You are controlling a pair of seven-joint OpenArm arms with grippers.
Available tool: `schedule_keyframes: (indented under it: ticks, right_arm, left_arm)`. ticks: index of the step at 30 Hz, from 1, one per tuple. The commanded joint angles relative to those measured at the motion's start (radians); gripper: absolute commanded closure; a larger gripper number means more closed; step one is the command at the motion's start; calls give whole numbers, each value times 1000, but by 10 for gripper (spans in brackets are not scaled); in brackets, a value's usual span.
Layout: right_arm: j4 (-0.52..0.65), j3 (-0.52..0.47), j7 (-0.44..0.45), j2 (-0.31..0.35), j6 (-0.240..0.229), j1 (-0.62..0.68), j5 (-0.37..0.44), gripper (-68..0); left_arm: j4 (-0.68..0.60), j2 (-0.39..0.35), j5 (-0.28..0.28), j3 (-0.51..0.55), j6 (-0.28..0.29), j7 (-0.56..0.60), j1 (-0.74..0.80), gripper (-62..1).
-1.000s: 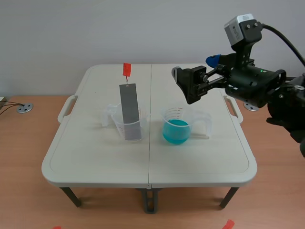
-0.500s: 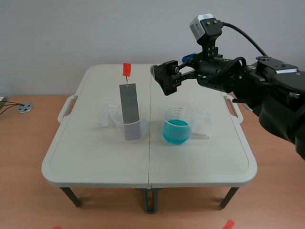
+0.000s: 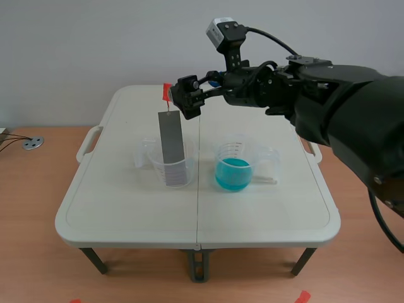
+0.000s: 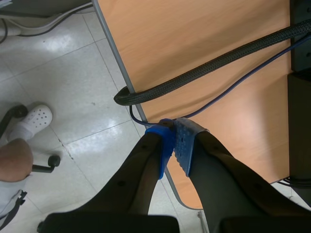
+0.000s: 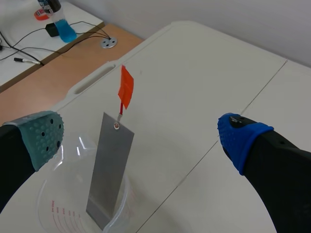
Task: Hold the metal plate by the orange handle, dip it into the blue solution, take it out and point at it, then put the plate back in the beaker on the left.
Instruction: 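Lift the metal plate out of the left beaker, then move the plate over the blue solution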
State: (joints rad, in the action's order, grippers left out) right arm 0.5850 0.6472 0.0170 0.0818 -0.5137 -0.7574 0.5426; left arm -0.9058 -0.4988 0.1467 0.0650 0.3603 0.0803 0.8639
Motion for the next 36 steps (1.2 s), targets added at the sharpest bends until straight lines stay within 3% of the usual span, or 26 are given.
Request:
schedule_keyframes:
  ticks: [1, 16, 23, 30, 36]
  right_arm:
    - [0, 4, 11, -20, -4, -53, 11, -663]
    - [-229, 17, -22, -144, -4, -188, 3, -663]
    - [-287, 17, -19, -199, -4, -219, -54, -663]
    - [-303, 17, -4, -207, -4, -223, -70, -663]
    - [-303, 17, -12, -206, -4, -223, -94, -559]
  left_arm:
    - [-10, 2, 2, 1, 2, 6, 3, -16]
    - [-10, 2, 2, 1, 2, 6, 3, -16]
    - [-10, 2, 2, 1, 2, 6, 3, -16]
    - [-10, 2, 2, 1, 2, 6, 3, -16]
    - [-10, 2, 2, 1, 2, 6, 3, -16]
